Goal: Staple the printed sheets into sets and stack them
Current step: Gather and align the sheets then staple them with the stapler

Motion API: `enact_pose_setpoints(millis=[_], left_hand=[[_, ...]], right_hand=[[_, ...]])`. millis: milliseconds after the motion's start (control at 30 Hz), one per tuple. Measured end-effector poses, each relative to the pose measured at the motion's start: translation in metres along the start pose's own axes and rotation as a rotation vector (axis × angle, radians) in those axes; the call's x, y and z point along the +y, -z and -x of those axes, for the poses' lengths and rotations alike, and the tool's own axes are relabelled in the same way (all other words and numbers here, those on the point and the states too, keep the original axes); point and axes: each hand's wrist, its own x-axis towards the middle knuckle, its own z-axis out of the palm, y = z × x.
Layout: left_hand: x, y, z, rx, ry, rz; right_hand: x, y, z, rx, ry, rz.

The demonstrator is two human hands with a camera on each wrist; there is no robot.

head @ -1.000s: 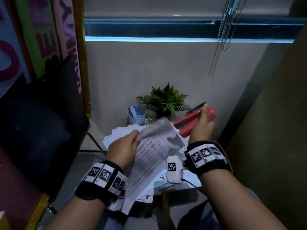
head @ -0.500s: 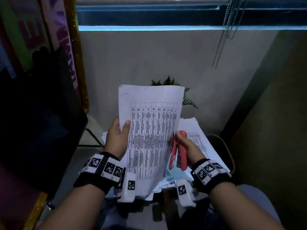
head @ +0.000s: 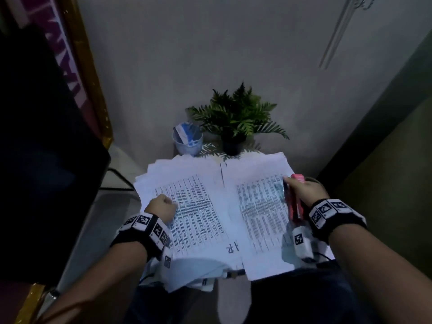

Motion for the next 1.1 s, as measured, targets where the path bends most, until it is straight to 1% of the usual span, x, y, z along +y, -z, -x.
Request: enact_pose_setpoints(millis=[67,167,267,367,433,500,533,600,667,767,867,967,1033,1100], left_hand=[[-0.01,-0.006,-0.016,0.069,0.088,-0.052],[-0.022,-0.011,-0.034,0.168,0.209,-0.061],[-0.036,-0.017,-0.053,0.206,0.286,-0.068],[-0.045,-0.024,-0.064,0.189,0.289,-0.05],[-0.04,-0.021,-0.059,0.244,0.288,-0.044],[-0.03,-0.014,-0.049,0.322,0.278,-0.064],[-0.027,-0.011,-0.045,0.352,0.271,-0.069],[-0.025,-0.009,-0.044,0.382,0.234,-0.063],[-0.029,-0.006,-0.045,0.395,0.165,0.032],[-0.031,0.0,-0.042,0.369,0.102,0.152],[-0.026,0.007,-0.031,0.397,0.031,0.22],[-0.02,0.012,-0.013,0.485,-0.099,0.277],[-0.013,0.018,0.003,0.545,-0.163,0.383],[-0.005,0.024,0.022,0.581,-0.241,0.521]], right_hand=[[0.003,0.002,-0.011,0.025,-0.015,0.023],[0.01,0.003,-0.024,0.063,-0.057,0.059],[0.018,-0.001,-0.033,0.081,-0.095,0.143],[0.027,-0.005,-0.042,0.098,-0.135,0.179],[0.027,-0.008,-0.041,0.12,-0.146,0.229],[0.026,-0.012,-0.039,0.183,-0.127,0.294],[0.024,-0.013,-0.036,0.21,-0.11,0.337],[0.018,-0.017,-0.028,0.202,-0.054,0.386],[0.013,-0.022,-0.023,0.151,0.011,0.412],[0.009,-0.031,-0.007,0.068,0.116,0.41],[0.002,-0.043,0.018,-0.044,0.166,0.35],[-0.009,-0.055,0.048,-0.193,0.192,0.307],[-0.015,-0.061,0.067,-0.293,0.227,0.263],[-0.021,-0.065,0.081,-0.34,0.264,0.225]])
